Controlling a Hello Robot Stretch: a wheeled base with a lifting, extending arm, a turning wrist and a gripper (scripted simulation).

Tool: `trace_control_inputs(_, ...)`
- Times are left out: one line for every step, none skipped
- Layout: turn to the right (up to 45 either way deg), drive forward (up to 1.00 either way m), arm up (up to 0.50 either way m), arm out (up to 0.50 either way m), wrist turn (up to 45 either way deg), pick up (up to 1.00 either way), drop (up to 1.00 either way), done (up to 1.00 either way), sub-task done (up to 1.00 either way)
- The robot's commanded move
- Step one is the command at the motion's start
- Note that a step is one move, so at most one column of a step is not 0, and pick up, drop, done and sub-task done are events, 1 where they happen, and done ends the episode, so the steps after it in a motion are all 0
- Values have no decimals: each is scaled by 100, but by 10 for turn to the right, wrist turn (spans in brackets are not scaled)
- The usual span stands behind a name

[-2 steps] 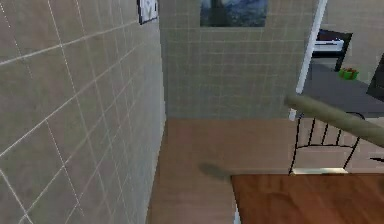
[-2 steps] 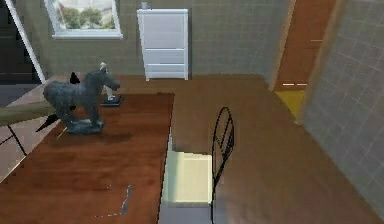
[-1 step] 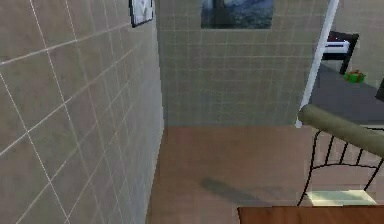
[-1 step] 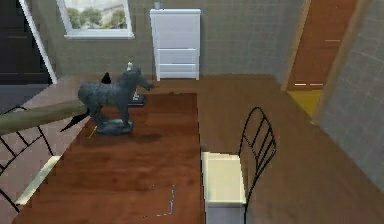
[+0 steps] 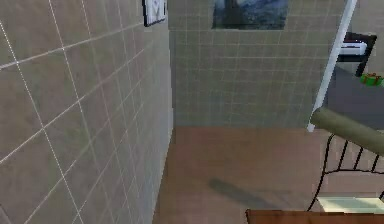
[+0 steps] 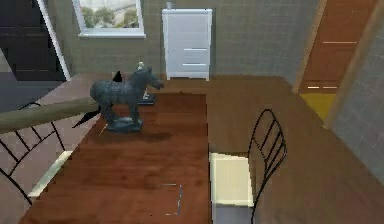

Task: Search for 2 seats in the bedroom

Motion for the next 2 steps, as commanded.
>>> trace_control_inputs(0, 40, 0, 0, 0, 0, 0, 0, 0)
trace_control_inputs(450, 0, 0, 0, 0, 0, 0, 0, 0)
